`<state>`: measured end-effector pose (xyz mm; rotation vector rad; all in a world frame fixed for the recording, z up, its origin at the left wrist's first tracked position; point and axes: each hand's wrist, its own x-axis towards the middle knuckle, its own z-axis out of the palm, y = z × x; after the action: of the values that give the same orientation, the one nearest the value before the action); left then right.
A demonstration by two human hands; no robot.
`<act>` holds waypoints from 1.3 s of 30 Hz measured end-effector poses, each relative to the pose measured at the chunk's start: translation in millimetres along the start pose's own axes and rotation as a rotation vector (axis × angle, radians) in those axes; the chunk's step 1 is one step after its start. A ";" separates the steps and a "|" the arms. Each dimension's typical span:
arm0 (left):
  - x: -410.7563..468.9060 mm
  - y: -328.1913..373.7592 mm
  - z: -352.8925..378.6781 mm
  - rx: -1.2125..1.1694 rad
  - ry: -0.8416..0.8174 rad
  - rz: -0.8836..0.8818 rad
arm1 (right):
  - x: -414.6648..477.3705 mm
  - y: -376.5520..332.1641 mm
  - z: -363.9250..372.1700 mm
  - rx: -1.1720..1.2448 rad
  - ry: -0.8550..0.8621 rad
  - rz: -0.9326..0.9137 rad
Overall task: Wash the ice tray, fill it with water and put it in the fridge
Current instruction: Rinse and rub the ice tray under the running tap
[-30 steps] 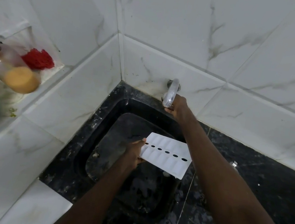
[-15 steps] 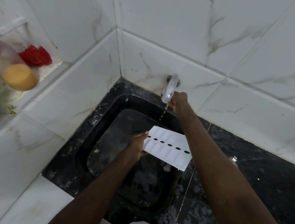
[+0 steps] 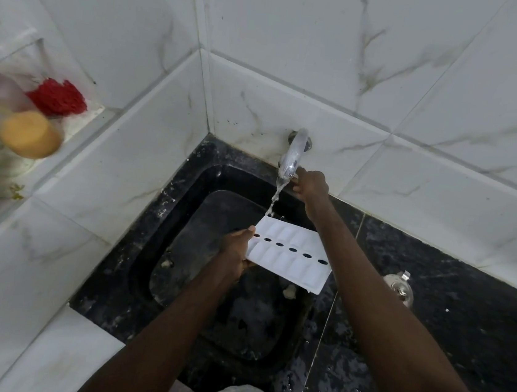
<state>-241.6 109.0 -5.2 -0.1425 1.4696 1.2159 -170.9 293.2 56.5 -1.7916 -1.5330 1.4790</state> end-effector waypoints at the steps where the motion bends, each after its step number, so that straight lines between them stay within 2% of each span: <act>1: 0.3 -0.3 -1.0 0.011 0.014 0.012 | -5.2 5.3 -2.3 -0.232 -0.011 -0.084; 3: 2.1 -1.8 -3.2 0.025 0.066 0.044 | -17.8 19.2 -6.3 -0.637 -0.107 -0.318; 4: 3.3 -2.9 -4.3 0.029 0.089 0.060 | -25.5 26.2 -7.7 -0.734 -0.177 -0.417; 8: 4.4 -7.3 -4.8 0.030 0.117 0.090 | -49.0 54.5 -7.6 -0.902 -0.417 -0.712; 12: 0.1 -12.5 0.5 0.045 0.120 0.088 | -58.0 75.5 -2.0 -1.113 -0.402 -0.656; 15: 0.4 -13.2 1.1 0.074 0.151 0.137 | -66.1 82.0 4.4 -1.082 -0.413 -0.683; 17: 3.0 -10.4 -2.3 0.126 0.202 0.234 | -69.3 84.8 4.5 -1.085 -0.440 -0.761; 19: 2.5 -9.9 -2.8 0.160 0.218 0.304 | -66.5 84.1 -2.5 -1.128 -0.366 -0.815; 22: 0.1 -11.6 3.0 0.178 0.199 0.283 | -64.9 76.7 -8.8 -1.112 -0.244 -0.765; 28: 2.4 -7.0 -1.9 0.212 0.252 0.337 | -68.7 79.4 -5.4 -1.060 -0.407 -0.764; 32: 0.2 -13.5 4.7 0.232 0.249 0.308 | -66.4 73.0 -9.7 -1.083 -0.268 -0.694; 37: 6.9 -3.9 -9.0 0.227 0.264 0.301 | -82.3 76.1 -1.0 -1.049 -0.517 -0.627; 39: 11.9 -2.1 -18.4 0.225 0.289 0.238 | -83.7 77.5 -6.3 -1.027 -0.511 -0.602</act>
<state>-256.1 101.0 -19.6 0.0121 1.9081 1.2452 -115.5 195.2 36.9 -1.0869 -3.1270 0.8953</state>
